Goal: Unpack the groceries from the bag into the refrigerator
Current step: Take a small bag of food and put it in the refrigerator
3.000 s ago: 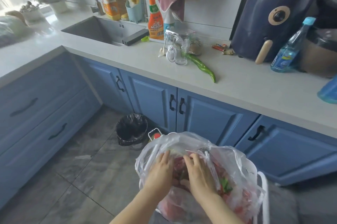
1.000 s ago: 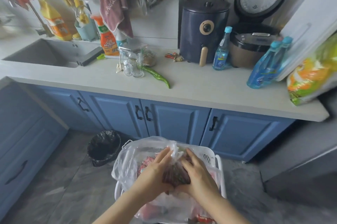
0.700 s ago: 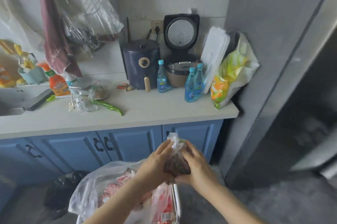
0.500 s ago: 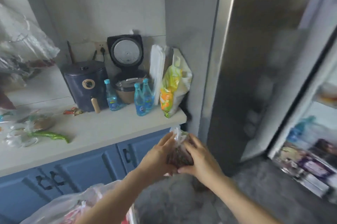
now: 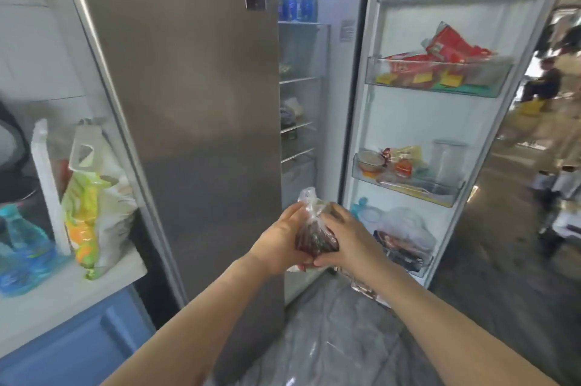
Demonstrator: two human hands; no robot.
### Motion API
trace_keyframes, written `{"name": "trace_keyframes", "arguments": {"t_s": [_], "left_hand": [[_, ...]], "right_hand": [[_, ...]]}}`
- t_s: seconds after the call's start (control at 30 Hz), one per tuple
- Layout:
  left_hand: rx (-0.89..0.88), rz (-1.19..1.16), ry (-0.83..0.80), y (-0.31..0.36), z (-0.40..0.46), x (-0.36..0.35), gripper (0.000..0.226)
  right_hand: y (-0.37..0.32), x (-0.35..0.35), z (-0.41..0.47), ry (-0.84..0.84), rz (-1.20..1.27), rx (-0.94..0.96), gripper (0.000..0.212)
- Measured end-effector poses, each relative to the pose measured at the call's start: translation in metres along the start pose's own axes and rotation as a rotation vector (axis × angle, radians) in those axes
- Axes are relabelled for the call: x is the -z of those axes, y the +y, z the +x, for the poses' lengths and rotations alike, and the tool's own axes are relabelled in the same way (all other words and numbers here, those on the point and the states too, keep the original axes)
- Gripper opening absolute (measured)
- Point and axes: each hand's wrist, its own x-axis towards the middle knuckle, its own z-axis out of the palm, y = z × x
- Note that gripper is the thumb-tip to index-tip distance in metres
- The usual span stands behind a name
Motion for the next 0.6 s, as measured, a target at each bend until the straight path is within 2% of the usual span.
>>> {"name": "trace_keyframes", "arguments": {"t_s": [0.27,0.6], "left_hand": [[-0.079,0.084,0.008,-0.012,0.131,-0.012,0.087],[-0.13,0.134,0.054,-0.023,0.296,0.029,0.089]], "right_hand": [[0.072,0.029,0.085,0.037,-0.012,-0.033,0.102],[0.13,0.083,0.232,0.104,0.002,-0.007,0.1]]}}
